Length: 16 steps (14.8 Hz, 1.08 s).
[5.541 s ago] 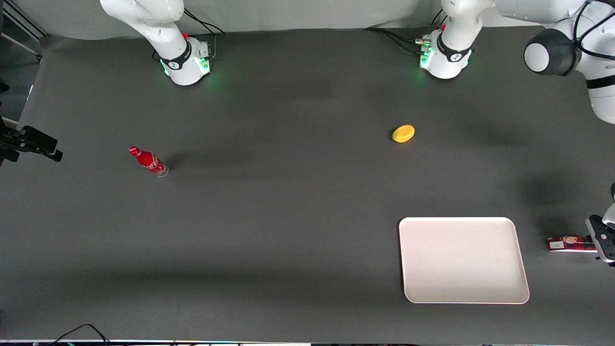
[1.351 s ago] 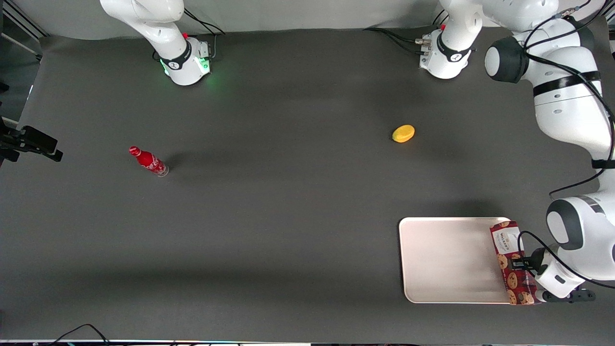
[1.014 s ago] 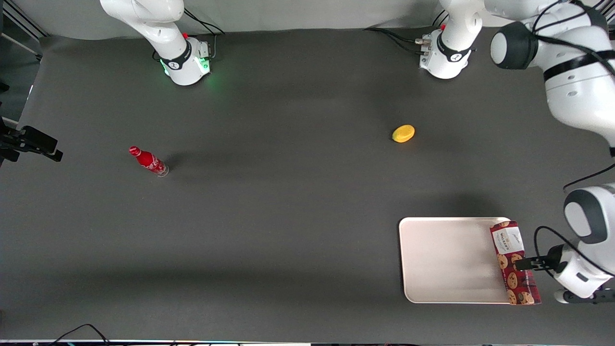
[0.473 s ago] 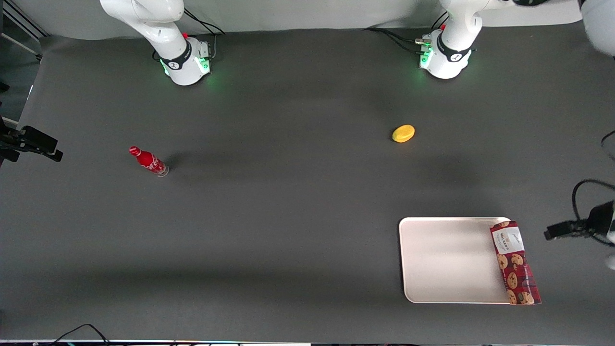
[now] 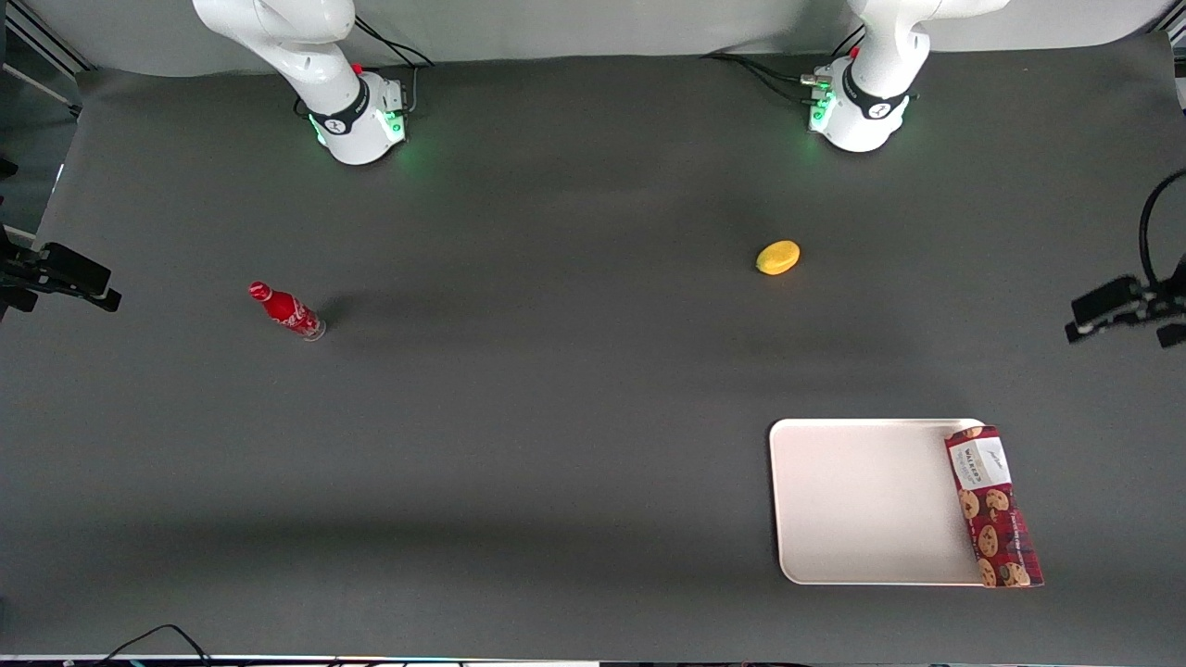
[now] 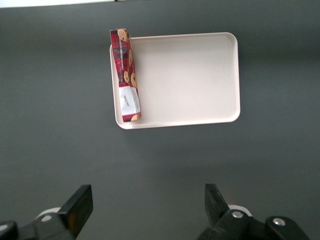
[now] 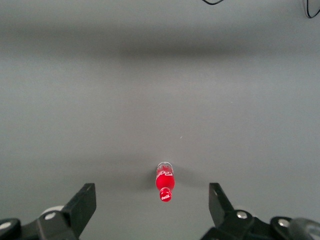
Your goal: Place red cookie box on tray
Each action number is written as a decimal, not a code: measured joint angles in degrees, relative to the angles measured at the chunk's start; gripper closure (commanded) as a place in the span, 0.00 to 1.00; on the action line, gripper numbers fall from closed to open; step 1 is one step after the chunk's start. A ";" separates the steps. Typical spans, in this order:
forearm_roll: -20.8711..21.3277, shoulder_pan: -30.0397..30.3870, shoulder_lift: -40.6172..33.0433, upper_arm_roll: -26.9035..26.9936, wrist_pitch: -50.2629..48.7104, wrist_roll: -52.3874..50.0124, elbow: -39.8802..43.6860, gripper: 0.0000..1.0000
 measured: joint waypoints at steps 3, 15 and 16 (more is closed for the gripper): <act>0.02 0.02 -5.81 -0.38 -1.62 -0.01 -3.66 0.00; 0.80 0.04 -17.09 -0.93 -0.05 -0.01 -16.10 0.00; 0.81 0.04 -17.09 -0.95 -0.01 -0.01 -16.10 0.00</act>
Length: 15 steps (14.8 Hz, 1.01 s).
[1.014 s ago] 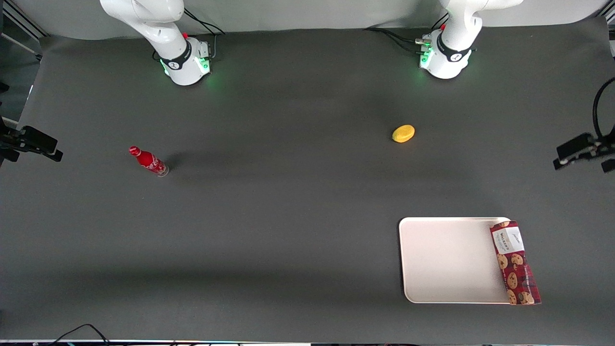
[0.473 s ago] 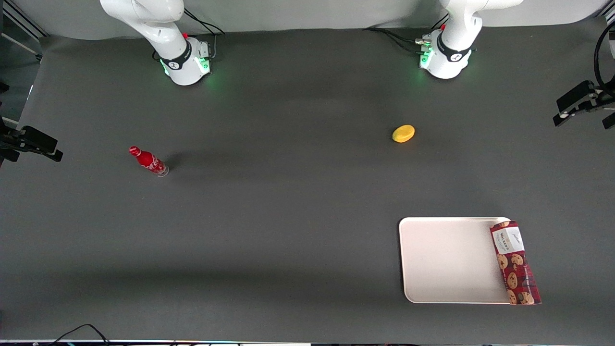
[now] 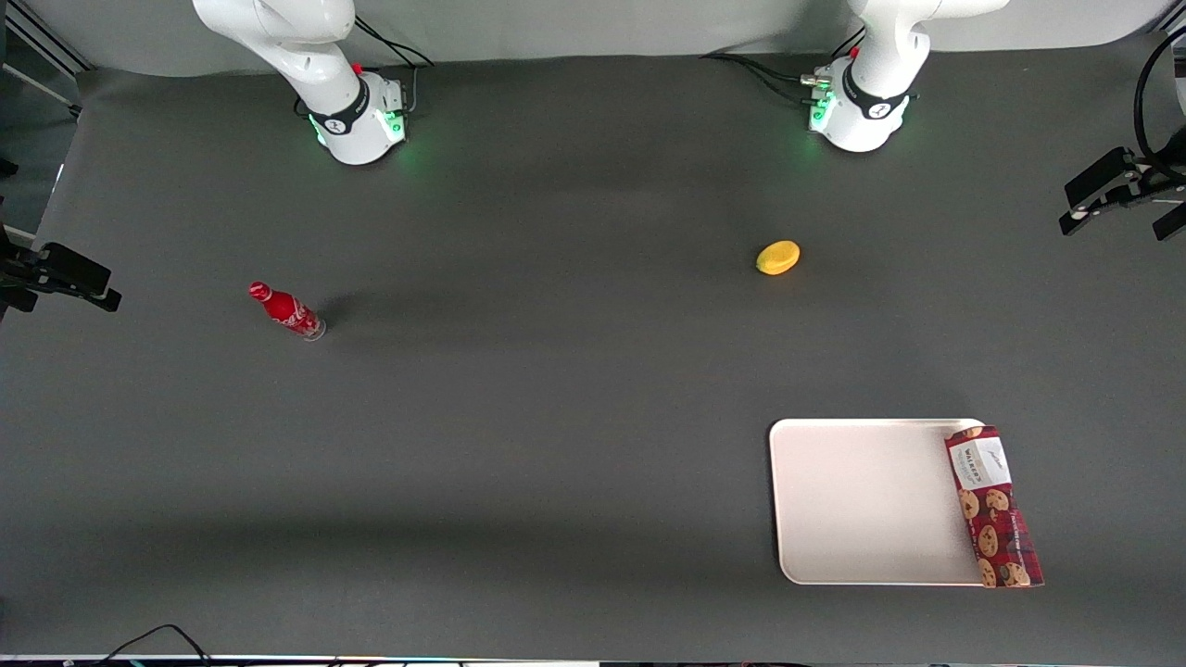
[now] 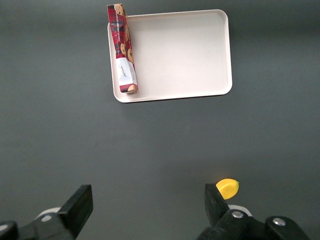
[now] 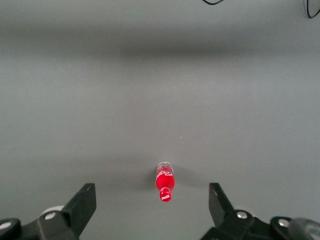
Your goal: Place red cookie box on tray
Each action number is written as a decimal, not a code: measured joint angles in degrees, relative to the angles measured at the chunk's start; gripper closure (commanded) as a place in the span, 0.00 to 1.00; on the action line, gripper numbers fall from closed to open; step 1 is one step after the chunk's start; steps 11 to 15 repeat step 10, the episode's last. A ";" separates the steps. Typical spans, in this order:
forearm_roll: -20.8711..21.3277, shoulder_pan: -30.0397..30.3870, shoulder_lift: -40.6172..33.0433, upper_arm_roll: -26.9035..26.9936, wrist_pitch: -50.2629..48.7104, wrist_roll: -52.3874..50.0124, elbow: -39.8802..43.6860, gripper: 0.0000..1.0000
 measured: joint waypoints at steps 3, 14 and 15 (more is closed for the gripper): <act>0.01 0.00 0.01 -0.01 0.03 0.00 -0.06 0.00; 0.03 0.01 1.38 -0.01 1.20 0.00 0.46 0.00; 0.03 0.01 1.38 -0.01 1.20 0.00 0.46 0.00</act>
